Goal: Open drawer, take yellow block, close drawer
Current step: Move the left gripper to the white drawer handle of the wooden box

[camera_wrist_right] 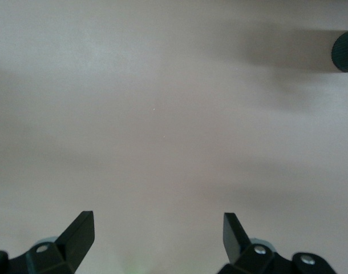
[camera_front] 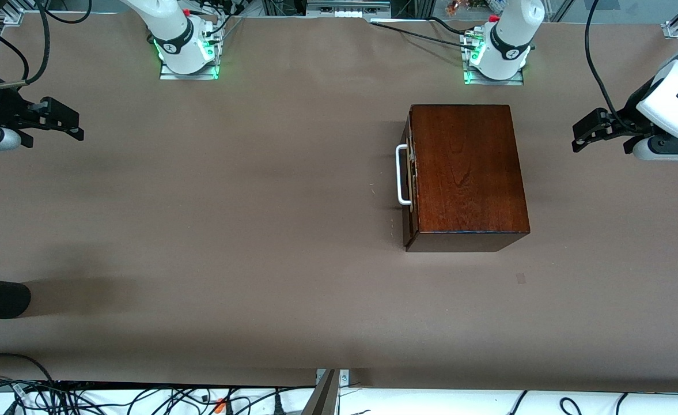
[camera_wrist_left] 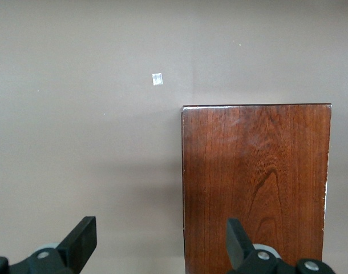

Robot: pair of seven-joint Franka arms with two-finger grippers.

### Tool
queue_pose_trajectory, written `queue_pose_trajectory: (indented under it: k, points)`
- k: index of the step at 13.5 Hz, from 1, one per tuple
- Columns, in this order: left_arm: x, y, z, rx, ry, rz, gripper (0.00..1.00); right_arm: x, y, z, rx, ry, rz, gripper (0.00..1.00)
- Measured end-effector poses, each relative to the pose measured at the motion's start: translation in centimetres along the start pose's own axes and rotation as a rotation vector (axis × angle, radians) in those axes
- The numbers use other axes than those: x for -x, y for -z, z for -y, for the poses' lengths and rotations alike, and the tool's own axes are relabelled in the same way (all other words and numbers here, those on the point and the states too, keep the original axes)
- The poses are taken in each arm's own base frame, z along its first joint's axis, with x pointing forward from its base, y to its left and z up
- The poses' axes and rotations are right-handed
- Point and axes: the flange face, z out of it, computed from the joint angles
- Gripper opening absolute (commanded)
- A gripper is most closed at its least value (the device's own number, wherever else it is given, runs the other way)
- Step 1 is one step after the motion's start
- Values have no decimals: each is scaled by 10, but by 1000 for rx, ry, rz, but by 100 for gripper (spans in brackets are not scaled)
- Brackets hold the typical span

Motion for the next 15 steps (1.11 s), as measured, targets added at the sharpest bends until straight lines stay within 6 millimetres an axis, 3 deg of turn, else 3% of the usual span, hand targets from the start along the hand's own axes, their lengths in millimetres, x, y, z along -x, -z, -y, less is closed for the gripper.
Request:
queue_pose_trajectory:
  k: [11, 13, 15]
  points:
    - [0, 1, -5, 1, -8, -5, 100, 0, 0, 0, 0, 0, 0, 100]
    - [3, 1, -23, 1, -22, -5, 100, 0, 0, 0, 0, 0, 0, 100]
    - [9, 1, -61, 2, -16, -5, 100, 0, 0, 0, 0, 0, 0, 100]
